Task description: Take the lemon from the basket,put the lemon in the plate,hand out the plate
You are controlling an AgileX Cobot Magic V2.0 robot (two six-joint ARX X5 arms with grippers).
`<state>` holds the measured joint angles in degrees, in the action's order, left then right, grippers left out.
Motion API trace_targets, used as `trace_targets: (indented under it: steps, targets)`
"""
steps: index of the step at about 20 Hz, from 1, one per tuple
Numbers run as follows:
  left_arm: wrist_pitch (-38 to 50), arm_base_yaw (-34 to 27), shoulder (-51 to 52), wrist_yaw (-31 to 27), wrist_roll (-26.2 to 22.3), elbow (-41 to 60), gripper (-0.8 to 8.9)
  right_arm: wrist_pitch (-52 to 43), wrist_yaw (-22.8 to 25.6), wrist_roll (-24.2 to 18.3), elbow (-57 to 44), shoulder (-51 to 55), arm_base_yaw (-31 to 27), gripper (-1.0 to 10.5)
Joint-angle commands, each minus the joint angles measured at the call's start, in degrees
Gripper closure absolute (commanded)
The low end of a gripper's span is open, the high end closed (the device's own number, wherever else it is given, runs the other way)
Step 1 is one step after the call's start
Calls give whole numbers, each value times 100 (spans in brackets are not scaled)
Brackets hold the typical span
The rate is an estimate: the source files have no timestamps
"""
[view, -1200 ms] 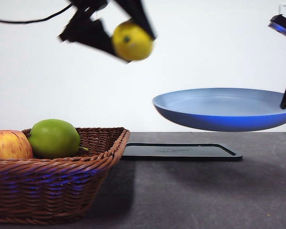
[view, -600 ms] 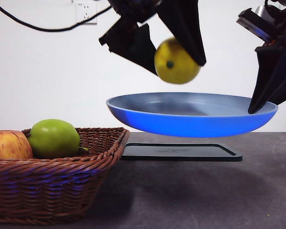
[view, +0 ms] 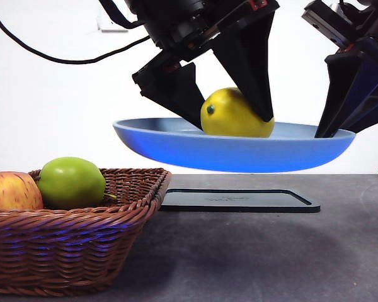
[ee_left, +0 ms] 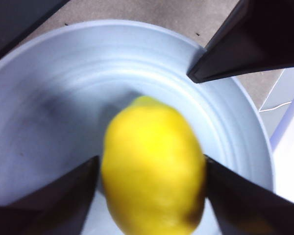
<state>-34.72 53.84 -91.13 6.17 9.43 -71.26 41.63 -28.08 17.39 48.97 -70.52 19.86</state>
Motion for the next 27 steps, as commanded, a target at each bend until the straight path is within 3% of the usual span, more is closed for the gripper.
trace_targets:
  steps: [1, 7, 12, 21, 27]
  targets:
    - [-33, 85, -79, 7, -46, -87, 401, -61, -76, 118, 96, -63, 24, 941]
    - [-219, 83, 295, 0, 66, -149, 401, -229, -13, 127, 105, -223, -208, 942]
    - [-573, 72, 1034, -17, 63, -155, 401, -291, -31, 52, 503, -1099, -699, 941]
    - [-1158, 72, 2358, -20, 149, -155, 401, -278, 17, -33, 2927, -3021, -1311, 942]
    - [-1104, 72, 2511, -24, 149, -155, 401, -256, 146, 61, 4227, -4269, -1423, 942]
